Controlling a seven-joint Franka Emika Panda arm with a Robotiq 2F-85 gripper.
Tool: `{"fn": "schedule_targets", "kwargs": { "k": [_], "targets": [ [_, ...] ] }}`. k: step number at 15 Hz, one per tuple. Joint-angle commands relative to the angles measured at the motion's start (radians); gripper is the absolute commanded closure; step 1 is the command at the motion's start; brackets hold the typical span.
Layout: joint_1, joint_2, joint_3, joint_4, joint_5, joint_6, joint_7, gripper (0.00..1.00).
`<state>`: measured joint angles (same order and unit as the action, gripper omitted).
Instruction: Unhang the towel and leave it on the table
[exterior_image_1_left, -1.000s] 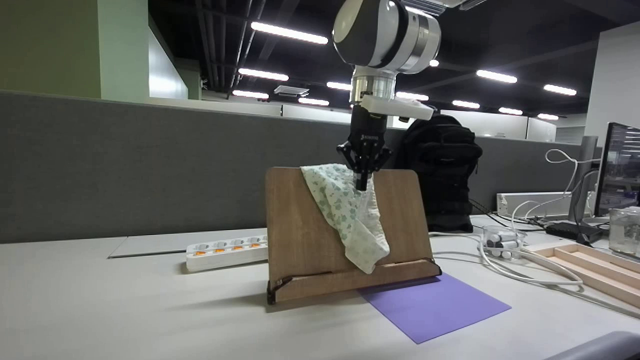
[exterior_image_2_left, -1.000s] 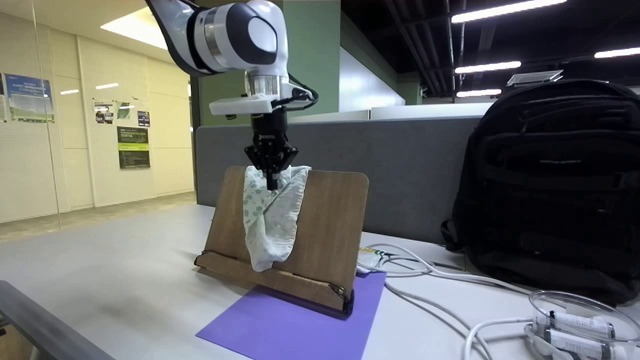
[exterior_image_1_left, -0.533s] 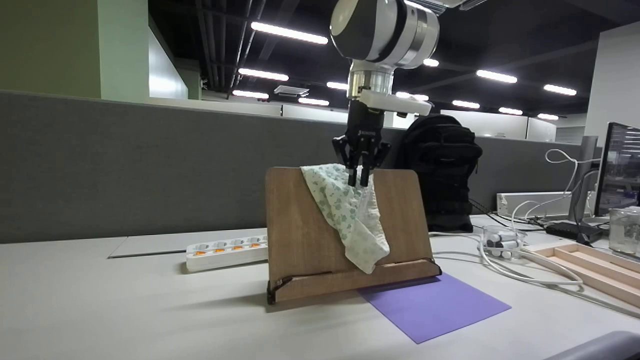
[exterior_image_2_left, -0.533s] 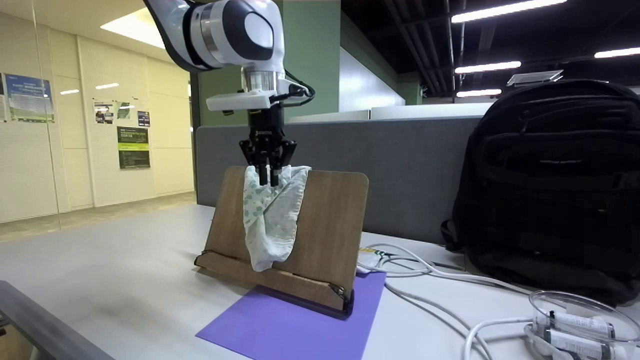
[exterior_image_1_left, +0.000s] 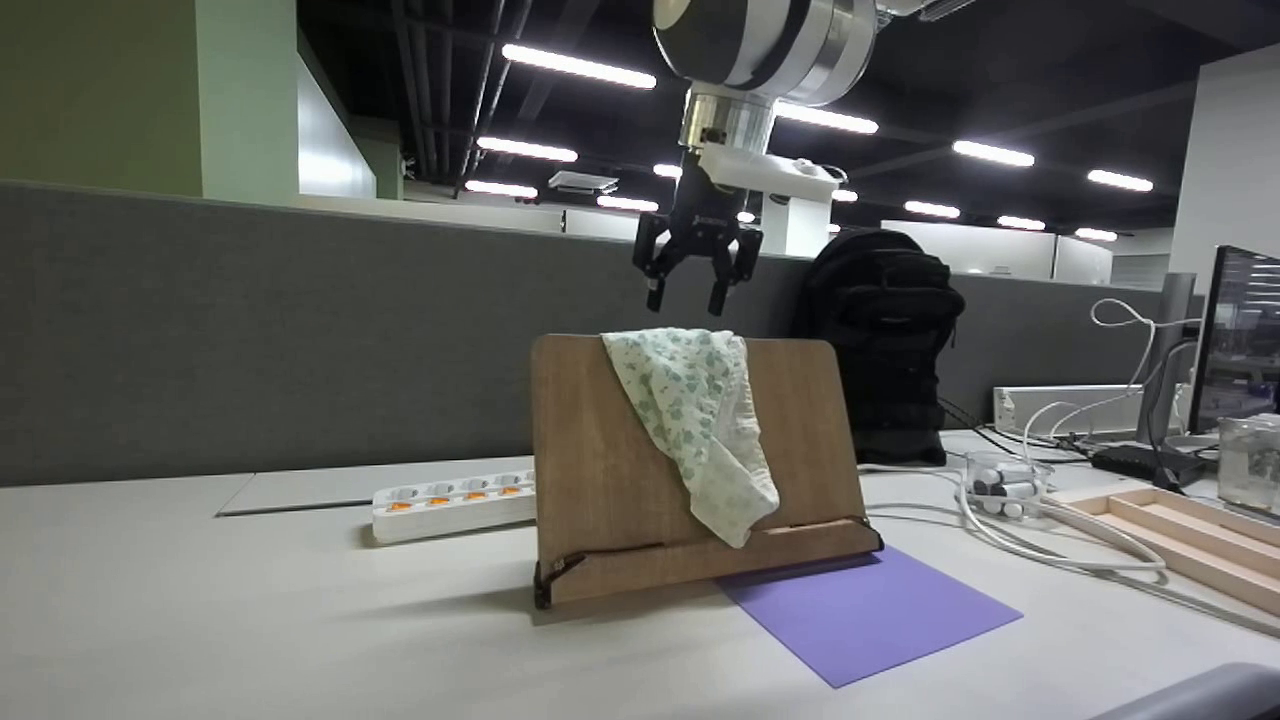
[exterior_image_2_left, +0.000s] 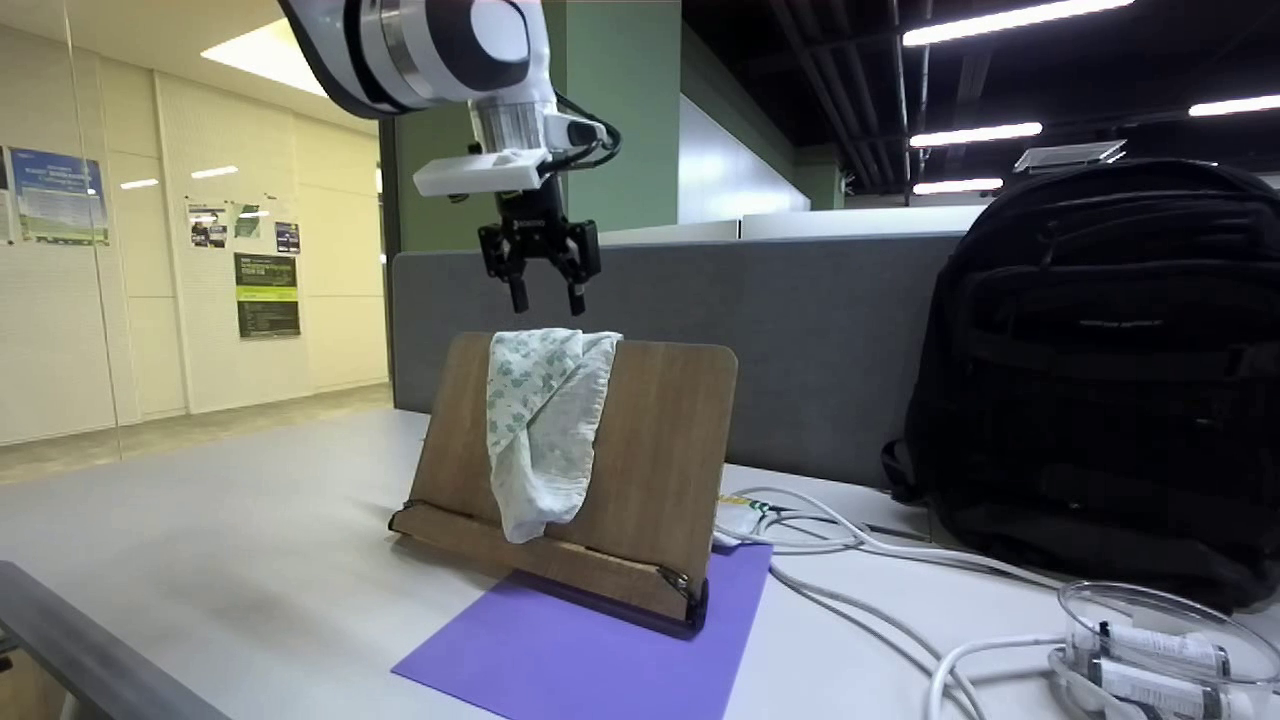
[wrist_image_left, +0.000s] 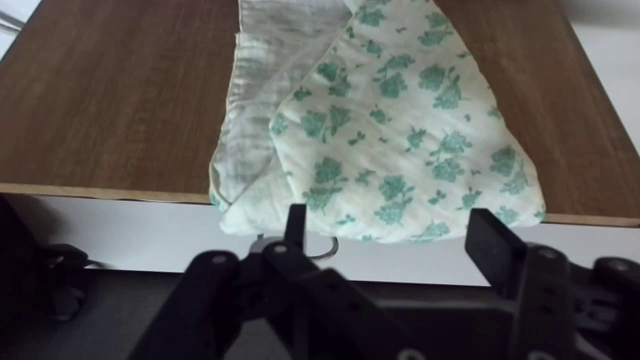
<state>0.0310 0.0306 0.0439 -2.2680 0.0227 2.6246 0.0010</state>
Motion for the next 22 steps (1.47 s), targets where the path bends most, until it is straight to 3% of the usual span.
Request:
{"fn": "schedule_targets", "kwargs": {
  "k": [1, 15, 16, 18, 22],
  "targets": [
    [-0.001, -0.002, -0.009, -0.008, -0.02, 0.023, 0.05, 0.0],
    [-0.018, 0.033, -0.044, -0.03, -0.051, 0.019, 0.091, 0.02],
    [-0.018, 0.036, -0.043, -0.029, -0.044, 0.014, 0.089, 0.25],
    [-0.016, 0.042, -0.044, -0.029, -0.047, 0.016, 0.094, 0.3],
    [-0.016, 0.047, -0.046, -0.028, -0.052, 0.015, 0.101, 0.6]
  ]
}}
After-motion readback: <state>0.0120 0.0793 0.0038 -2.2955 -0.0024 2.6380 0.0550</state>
